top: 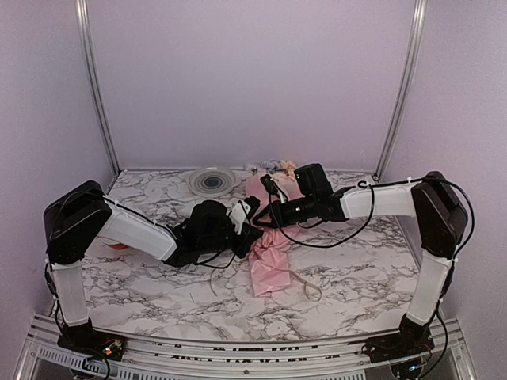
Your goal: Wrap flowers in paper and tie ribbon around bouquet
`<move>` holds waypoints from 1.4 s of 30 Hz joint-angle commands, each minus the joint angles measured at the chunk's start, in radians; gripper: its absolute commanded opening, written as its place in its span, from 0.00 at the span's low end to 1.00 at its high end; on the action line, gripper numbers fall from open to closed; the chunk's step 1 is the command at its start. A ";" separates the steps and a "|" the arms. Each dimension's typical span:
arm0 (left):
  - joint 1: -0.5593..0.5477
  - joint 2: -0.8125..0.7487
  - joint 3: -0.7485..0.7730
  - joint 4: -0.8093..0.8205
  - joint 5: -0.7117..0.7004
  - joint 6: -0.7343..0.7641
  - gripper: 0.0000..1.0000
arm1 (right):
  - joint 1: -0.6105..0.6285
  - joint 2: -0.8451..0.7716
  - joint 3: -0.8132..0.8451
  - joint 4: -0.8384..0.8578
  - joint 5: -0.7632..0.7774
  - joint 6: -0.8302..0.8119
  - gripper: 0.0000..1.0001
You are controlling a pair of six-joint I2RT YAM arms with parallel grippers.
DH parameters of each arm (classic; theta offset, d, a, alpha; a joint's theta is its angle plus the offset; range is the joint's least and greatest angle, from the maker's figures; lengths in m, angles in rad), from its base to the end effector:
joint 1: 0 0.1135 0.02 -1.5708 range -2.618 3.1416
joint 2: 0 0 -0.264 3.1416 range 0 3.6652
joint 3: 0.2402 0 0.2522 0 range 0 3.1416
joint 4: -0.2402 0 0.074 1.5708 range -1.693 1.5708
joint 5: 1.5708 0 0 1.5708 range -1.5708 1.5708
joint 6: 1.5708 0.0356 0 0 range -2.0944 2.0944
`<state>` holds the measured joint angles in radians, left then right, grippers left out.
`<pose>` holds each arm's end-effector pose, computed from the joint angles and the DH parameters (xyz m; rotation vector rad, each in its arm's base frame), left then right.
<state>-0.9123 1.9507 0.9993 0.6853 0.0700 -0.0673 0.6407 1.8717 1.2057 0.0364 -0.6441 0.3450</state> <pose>0.2517 -0.3295 0.1653 0.8264 1.7141 -0.7424 0.3165 0.2627 0.2011 -0.7273 2.2245 1.2336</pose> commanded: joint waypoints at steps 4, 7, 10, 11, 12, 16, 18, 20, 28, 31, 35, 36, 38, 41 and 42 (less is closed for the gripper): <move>0.006 0.014 -0.005 0.078 0.010 -0.043 0.00 | 0.004 -0.112 -0.015 -0.094 0.090 -0.075 0.25; 0.008 0.020 -0.018 0.099 0.014 -0.061 0.00 | 0.004 -0.182 -0.057 -0.135 0.142 -0.118 0.34; 0.009 0.024 -0.029 0.115 0.017 -0.071 0.00 | 0.005 -0.234 -0.115 -0.150 0.146 -0.139 0.40; 0.010 0.025 -0.035 0.121 0.017 -0.075 0.00 | 0.008 -0.244 -0.136 -0.153 0.142 -0.144 0.40; 0.010 0.025 -0.040 0.126 0.018 -0.077 0.00 | 0.015 -0.251 -0.155 -0.150 0.141 -0.149 0.40; 0.013 0.019 -0.056 0.142 0.015 -0.083 0.00 | 0.069 -0.229 -0.202 -0.177 0.172 -0.187 0.37; 0.013 0.019 -0.057 0.143 0.016 -0.084 0.00 | 0.099 -0.209 -0.206 -0.193 0.174 -0.203 0.37; 0.015 0.020 -0.058 0.144 0.016 -0.085 0.00 | 0.122 -0.199 -0.213 -0.197 0.173 -0.216 0.37; 0.016 0.018 -0.065 0.152 0.016 -0.089 0.00 | 0.146 -0.185 -0.246 -0.193 0.170 -0.221 0.35; 0.018 0.016 -0.069 0.157 0.016 -0.091 0.00 | 0.146 -0.177 -0.248 -0.192 0.186 -0.222 0.31; 0.018 0.015 -0.074 0.161 0.019 -0.092 0.00 | 0.146 -0.160 -0.241 -0.198 0.218 -0.218 0.27; 0.018 0.015 -0.075 0.161 0.020 -0.092 0.00 | 0.146 -0.155 -0.237 -0.200 0.218 -0.218 0.23; 0.018 0.014 -0.077 0.161 0.020 -0.092 0.00 | 0.146 -0.150 -0.235 -0.200 0.219 -0.216 0.13; 0.020 0.012 -0.079 0.164 0.020 -0.092 0.00 | 0.146 -0.151 -0.234 -0.205 0.225 -0.211 0.04; 0.020 0.013 -0.079 0.165 0.020 -0.094 0.00 | 0.146 -0.152 -0.233 -0.207 0.228 -0.209 0.01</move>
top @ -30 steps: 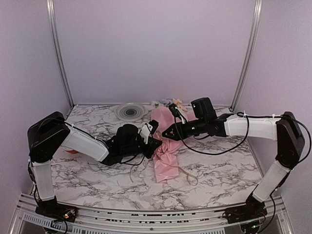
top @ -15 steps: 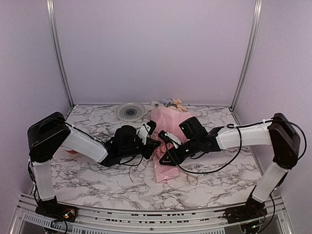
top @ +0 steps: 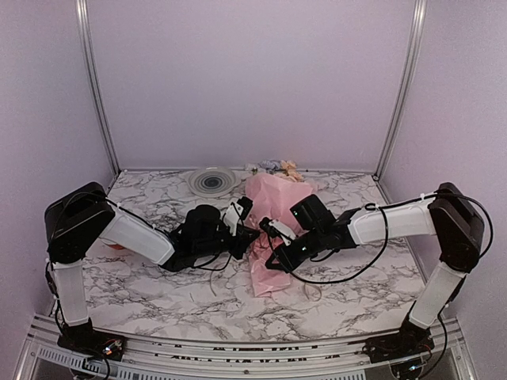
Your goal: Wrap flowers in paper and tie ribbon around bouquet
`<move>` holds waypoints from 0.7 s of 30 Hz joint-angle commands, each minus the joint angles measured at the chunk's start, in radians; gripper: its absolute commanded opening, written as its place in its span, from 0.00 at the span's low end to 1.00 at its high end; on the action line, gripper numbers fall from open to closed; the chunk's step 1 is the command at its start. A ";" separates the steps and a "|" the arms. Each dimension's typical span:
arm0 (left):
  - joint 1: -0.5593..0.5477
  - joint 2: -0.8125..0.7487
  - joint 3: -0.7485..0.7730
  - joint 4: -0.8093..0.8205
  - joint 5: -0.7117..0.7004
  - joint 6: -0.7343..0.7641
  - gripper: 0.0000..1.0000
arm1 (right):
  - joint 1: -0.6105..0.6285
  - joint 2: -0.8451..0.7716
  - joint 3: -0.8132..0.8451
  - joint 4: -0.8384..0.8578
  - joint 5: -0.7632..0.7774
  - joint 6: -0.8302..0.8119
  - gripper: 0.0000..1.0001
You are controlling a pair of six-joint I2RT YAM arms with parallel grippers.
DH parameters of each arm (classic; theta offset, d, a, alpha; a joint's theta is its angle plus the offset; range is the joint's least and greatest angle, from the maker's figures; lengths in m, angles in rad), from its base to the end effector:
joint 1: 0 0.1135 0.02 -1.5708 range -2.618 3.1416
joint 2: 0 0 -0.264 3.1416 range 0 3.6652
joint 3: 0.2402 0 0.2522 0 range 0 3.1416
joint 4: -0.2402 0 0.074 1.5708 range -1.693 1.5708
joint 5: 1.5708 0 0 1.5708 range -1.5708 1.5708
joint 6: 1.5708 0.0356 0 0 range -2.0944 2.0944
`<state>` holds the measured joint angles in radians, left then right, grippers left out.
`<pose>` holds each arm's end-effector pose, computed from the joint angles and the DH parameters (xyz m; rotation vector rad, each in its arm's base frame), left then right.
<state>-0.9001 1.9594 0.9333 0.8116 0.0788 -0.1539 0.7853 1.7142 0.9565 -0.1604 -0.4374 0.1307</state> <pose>0.2497 -0.3192 0.1561 0.7332 1.7109 -0.8172 0.2308 0.2521 0.1656 -1.0206 2.3981 0.9070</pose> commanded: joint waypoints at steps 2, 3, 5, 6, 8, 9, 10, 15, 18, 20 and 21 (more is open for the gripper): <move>0.007 0.006 -0.013 0.040 0.012 -0.008 0.00 | 0.002 0.001 0.019 -0.016 0.020 0.008 0.00; 0.007 0.006 -0.014 0.041 0.013 -0.007 0.00 | 0.001 0.000 0.021 -0.017 0.021 0.015 0.00; 0.009 0.005 -0.016 0.043 0.015 -0.008 0.00 | -0.006 -0.011 0.029 -0.017 0.027 0.039 0.00; 0.009 0.005 -0.017 0.044 0.014 -0.009 0.00 | -0.021 -0.016 0.034 -0.016 0.030 0.059 0.00; 0.009 0.004 -0.020 0.048 0.015 -0.009 0.00 | -0.064 -0.024 0.044 -0.004 0.031 0.133 0.00; 0.009 0.003 -0.022 0.051 0.015 -0.009 0.00 | -0.088 -0.026 0.045 0.015 0.022 0.163 0.00; 0.009 0.004 -0.022 0.052 0.016 -0.009 0.00 | -0.104 -0.026 0.043 0.043 0.007 0.188 0.00; 0.009 0.000 -0.026 0.056 0.017 -0.009 0.00 | -0.110 0.035 0.098 0.059 0.005 0.222 0.00; 0.009 0.000 -0.028 0.058 0.018 -0.009 0.00 | -0.110 0.054 0.117 0.074 0.012 0.238 0.00; 0.009 0.001 -0.028 0.060 0.019 -0.009 0.00 | -0.111 0.064 0.133 0.077 0.009 0.247 0.00; 0.009 0.001 -0.029 0.060 0.019 -0.009 0.00 | -0.109 0.072 0.142 0.077 0.001 0.251 0.00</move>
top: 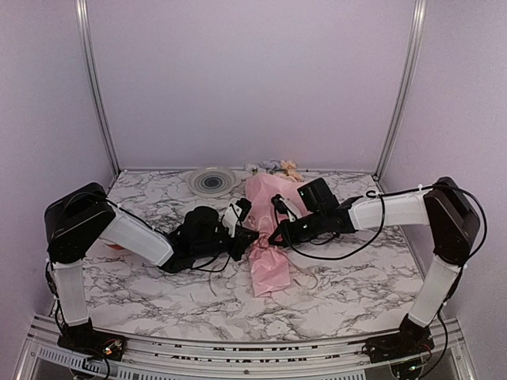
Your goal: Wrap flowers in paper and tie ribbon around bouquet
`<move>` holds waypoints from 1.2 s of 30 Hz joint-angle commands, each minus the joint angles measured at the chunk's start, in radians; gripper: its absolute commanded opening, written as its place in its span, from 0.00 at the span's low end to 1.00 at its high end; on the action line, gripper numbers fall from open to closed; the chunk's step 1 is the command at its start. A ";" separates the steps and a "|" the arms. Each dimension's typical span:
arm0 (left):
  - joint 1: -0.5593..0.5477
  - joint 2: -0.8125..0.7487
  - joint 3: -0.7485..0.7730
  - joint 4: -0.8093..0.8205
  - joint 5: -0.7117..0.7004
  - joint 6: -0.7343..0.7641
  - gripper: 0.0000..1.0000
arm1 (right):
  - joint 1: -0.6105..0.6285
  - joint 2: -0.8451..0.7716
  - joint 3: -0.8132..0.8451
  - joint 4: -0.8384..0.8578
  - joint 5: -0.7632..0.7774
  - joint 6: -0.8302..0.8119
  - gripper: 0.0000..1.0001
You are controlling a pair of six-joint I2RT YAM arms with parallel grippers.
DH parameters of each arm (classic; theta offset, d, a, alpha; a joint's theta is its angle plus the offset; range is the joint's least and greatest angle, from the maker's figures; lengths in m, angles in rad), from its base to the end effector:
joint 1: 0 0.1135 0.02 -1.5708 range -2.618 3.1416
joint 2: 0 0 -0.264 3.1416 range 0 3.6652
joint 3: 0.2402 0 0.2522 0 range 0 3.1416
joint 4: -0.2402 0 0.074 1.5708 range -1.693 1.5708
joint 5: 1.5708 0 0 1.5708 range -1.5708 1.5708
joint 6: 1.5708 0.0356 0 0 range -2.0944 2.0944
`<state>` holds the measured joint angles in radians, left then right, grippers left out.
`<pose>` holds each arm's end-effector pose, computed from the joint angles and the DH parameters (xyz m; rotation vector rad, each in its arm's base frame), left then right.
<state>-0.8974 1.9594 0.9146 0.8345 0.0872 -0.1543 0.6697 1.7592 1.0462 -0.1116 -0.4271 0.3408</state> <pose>0.2483 -0.3161 0.1532 0.7353 1.7064 -0.8242 0.2780 0.2389 0.1799 -0.6241 2.4530 0.9564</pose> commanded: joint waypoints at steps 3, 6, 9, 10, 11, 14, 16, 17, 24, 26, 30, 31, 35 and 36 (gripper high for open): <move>0.006 0.002 -0.010 0.038 0.013 -0.008 0.00 | 0.010 0.049 0.066 0.027 -0.027 0.059 0.00; 0.006 0.000 -0.012 0.040 0.014 -0.007 0.00 | 0.010 0.080 0.084 0.005 -0.022 0.064 0.00; 0.006 -0.002 -0.016 0.044 0.016 -0.007 0.00 | 0.010 0.107 0.096 0.021 -0.036 0.069 0.00; 0.006 -0.001 -0.016 0.044 0.017 -0.007 0.00 | 0.011 0.117 0.105 0.021 -0.042 0.069 0.00; 0.006 -0.001 -0.016 0.046 0.019 -0.007 0.00 | 0.011 0.127 0.119 0.016 -0.040 0.068 0.00; 0.006 -0.002 -0.016 0.046 0.022 -0.005 0.00 | 0.011 0.140 0.126 0.003 -0.016 0.068 0.00; 0.006 -0.003 -0.017 0.046 0.026 -0.005 0.00 | 0.011 0.145 0.128 0.000 0.007 0.071 0.02; 0.006 -0.002 -0.017 0.047 0.027 -0.004 0.00 | 0.011 0.150 0.129 0.002 0.015 0.072 0.02; 0.005 -0.002 -0.020 0.046 0.081 -0.009 0.00 | 0.010 0.152 0.129 0.036 0.063 0.102 0.08; 0.003 -0.001 -0.020 0.046 0.101 -0.010 0.00 | 0.010 0.148 0.127 0.056 0.069 0.113 0.09; 0.003 -0.001 -0.017 0.046 0.123 -0.007 0.00 | 0.004 0.164 0.124 0.094 0.061 0.134 0.09; 0.003 0.000 -0.015 0.046 0.126 -0.009 0.00 | 0.000 0.169 0.119 0.107 0.053 0.143 0.09; 0.005 0.007 -0.013 0.045 0.079 -0.032 0.00 | -0.017 0.174 0.069 0.206 0.010 0.192 0.04; 0.005 0.007 -0.014 0.045 0.060 -0.042 0.00 | -0.019 0.176 0.060 0.221 0.006 0.200 0.04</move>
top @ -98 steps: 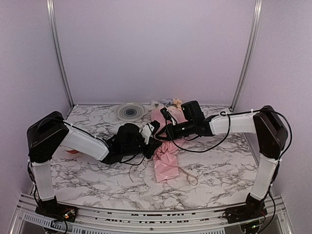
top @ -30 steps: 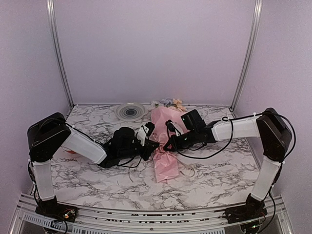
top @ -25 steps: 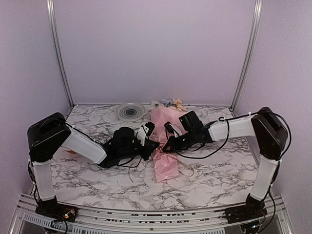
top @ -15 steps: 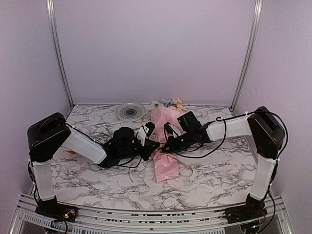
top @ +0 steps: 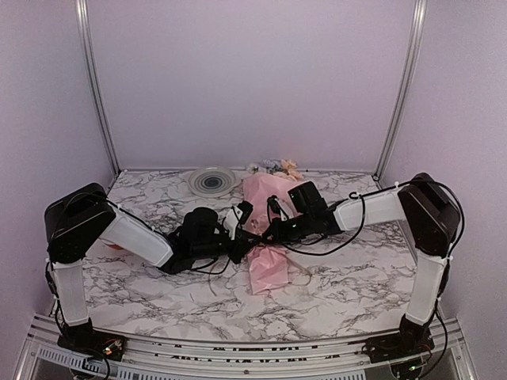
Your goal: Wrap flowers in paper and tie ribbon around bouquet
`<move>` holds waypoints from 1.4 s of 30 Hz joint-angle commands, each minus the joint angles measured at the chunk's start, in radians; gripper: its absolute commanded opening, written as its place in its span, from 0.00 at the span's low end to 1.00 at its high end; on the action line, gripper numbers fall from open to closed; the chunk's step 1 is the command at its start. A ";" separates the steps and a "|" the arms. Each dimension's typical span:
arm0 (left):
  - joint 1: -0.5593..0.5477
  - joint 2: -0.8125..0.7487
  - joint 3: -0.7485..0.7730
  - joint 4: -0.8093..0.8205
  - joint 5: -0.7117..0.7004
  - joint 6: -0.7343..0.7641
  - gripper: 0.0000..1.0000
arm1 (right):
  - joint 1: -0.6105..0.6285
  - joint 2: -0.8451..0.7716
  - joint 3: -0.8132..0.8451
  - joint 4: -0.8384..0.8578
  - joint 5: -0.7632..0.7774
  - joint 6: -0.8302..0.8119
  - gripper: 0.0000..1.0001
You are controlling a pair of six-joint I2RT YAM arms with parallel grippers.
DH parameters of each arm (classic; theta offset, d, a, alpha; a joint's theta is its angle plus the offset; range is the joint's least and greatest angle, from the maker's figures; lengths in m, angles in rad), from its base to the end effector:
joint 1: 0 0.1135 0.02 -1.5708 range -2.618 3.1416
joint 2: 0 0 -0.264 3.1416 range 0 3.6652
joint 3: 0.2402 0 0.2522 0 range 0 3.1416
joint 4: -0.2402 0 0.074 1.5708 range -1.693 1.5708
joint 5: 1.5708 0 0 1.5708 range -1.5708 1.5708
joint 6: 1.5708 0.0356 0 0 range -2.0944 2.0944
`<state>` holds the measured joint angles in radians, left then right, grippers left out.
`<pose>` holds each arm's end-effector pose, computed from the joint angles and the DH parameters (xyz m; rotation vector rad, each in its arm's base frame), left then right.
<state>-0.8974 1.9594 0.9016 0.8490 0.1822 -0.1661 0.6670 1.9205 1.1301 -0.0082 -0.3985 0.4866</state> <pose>0.2439 -0.3161 0.1512 0.7968 1.6946 -0.9143 0.3057 0.2583 0.1531 -0.4340 2.4967 0.9874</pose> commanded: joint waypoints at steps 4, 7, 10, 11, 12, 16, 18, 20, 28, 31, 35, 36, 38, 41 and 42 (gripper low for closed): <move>0.009 0.000 0.002 0.006 -0.091 -0.078 0.00 | -0.018 0.030 -0.048 0.157 -0.026 0.075 0.02; 0.019 -0.006 0.013 -0.031 -0.127 -0.168 0.01 | -0.020 0.048 -0.049 0.165 -0.030 0.083 0.01; 0.032 -0.007 0.008 -0.057 -0.154 -0.300 0.07 | -0.020 0.053 -0.053 0.178 -0.030 0.086 0.00; 0.035 -0.006 0.005 -0.059 -0.153 -0.340 0.12 | -0.020 0.056 -0.053 0.177 -0.029 0.086 0.00; 0.035 -0.006 0.001 -0.060 -0.151 -0.370 0.15 | -0.020 0.059 -0.053 0.177 -0.030 0.084 0.00; 0.037 -0.042 -0.038 -0.063 -0.199 -0.467 0.30 | -0.020 0.067 -0.049 0.175 -0.039 0.081 0.00; 0.037 -0.067 -0.056 -0.062 -0.229 -0.488 0.38 | -0.020 0.069 -0.047 0.174 -0.040 0.080 0.00; 0.038 -0.084 -0.071 -0.062 -0.248 -0.508 0.44 | -0.019 0.070 -0.046 0.175 -0.041 0.079 0.00; 0.038 -0.192 -0.222 -0.081 -0.490 -0.708 0.55 | -0.020 0.073 -0.042 0.173 -0.046 0.075 0.00; 0.036 -0.247 -0.258 -0.089 -0.574 -0.723 0.55 | -0.020 0.071 -0.041 0.167 -0.043 0.071 0.00; 0.002 -0.288 -0.163 -0.114 -0.575 -0.406 0.43 | -0.020 0.064 -0.043 0.166 -0.042 0.070 0.00; 0.000 -0.279 -0.114 -0.130 -0.518 -0.319 0.42 | -0.020 0.062 -0.044 0.166 -0.041 0.069 0.00; 0.012 -0.237 -0.013 -0.218 -0.373 -0.189 0.38 | -0.018 0.059 -0.045 0.168 -0.043 0.070 0.00; 0.040 -0.161 0.121 -0.394 -0.240 -0.135 0.29 | -0.018 0.056 -0.047 0.169 -0.046 0.073 0.00; 0.042 -0.142 0.136 -0.405 -0.198 -0.110 0.29 | -0.018 0.054 -0.050 0.173 -0.045 0.074 0.00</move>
<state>-0.8795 1.7493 0.9386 0.6250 -0.2119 -0.4747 0.6556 1.9694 1.0817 0.1650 -0.4431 0.5568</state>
